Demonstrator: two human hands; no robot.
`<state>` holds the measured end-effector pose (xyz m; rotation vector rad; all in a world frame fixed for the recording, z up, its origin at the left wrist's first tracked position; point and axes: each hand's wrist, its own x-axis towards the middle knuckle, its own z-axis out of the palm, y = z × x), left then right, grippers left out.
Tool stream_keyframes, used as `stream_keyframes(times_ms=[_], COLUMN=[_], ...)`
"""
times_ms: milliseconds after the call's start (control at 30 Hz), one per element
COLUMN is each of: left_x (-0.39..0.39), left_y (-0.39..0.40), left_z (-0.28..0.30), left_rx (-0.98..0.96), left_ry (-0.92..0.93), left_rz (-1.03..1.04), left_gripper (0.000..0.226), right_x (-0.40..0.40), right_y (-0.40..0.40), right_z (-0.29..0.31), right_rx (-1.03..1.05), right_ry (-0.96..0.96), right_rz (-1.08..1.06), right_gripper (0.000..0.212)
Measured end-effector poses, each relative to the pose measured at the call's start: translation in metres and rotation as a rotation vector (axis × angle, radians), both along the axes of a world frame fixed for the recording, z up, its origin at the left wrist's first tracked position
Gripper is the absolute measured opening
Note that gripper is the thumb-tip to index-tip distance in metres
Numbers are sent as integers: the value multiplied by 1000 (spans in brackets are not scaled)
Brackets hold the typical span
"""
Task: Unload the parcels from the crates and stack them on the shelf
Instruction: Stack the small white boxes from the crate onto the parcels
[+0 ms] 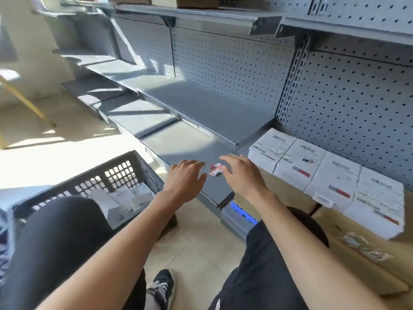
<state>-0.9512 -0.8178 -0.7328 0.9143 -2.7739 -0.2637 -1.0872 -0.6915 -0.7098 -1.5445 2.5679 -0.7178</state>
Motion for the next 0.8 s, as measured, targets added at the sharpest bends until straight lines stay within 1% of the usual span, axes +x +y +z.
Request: stream_keyframes(times_ms=[300,533,667,800], left_x=[71,152,203,237], left_y=[-48,-80,-93,-106], left_z=[-9,-23,-32,-48], left_rx=[74,118,124,175], left_ry=[25,79,81,63], left_rz=[145,276,394,464], left_gripper=[42,30,34,36], right_x=[60,124,166,196], right_y=[-65,-122,-153,-181], right_z=[-12,-32,-38,-55], right_rx=[124,213,250,242], right_ry=[-61,-77,-96,-140], right_rz=[71,217,308,363], right_gripper=[39,42,45,46])
